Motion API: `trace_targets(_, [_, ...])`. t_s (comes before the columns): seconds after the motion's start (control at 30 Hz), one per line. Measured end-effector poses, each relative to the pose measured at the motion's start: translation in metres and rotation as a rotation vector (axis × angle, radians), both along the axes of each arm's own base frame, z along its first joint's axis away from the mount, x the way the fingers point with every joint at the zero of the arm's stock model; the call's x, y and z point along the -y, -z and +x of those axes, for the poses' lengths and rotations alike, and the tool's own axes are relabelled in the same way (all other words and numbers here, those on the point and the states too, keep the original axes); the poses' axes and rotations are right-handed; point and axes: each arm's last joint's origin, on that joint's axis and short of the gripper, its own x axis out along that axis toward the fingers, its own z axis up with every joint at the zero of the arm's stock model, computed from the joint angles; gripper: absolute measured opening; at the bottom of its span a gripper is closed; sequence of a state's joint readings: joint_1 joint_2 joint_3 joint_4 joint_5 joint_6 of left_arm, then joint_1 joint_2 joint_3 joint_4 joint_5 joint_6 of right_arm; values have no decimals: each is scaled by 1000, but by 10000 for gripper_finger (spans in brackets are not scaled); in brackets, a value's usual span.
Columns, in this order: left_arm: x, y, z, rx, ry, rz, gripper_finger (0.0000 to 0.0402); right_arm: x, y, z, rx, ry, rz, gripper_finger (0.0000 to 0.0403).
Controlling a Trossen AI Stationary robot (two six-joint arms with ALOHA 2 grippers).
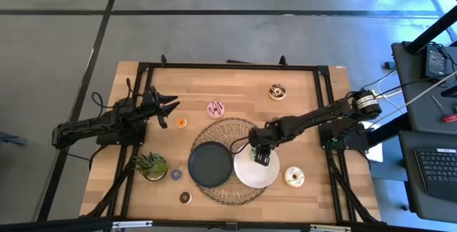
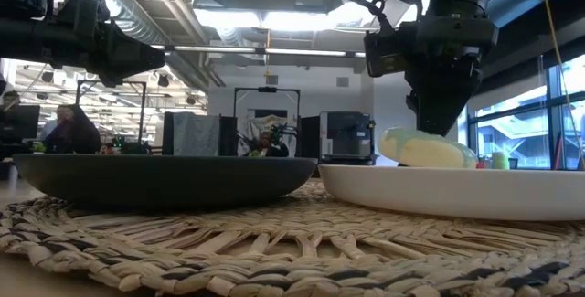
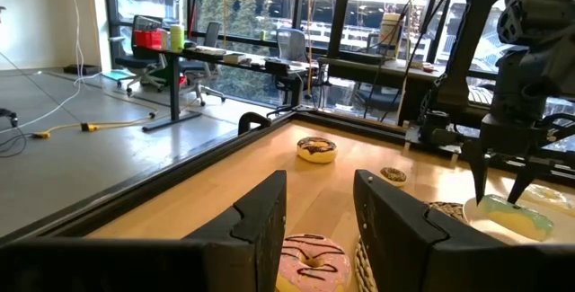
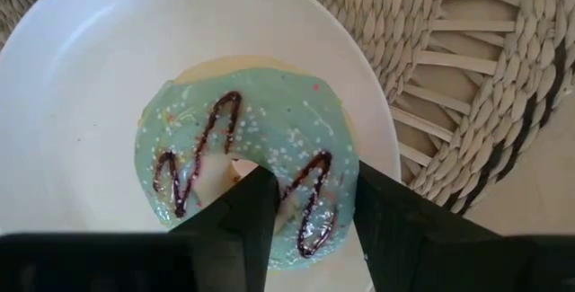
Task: Pick & Place donuts
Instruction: Put the large light blue donut on the white plate
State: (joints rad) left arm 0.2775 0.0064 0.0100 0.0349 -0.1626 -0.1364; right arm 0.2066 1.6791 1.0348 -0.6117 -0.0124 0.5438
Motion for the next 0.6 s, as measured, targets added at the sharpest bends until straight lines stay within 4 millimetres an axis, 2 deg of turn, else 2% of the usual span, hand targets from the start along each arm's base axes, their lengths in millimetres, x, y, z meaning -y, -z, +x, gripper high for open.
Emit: trace_targets(0.6, [0, 0, 0, 0, 0, 0, 127, 0, 0, 0, 0, -7, -3, 142])
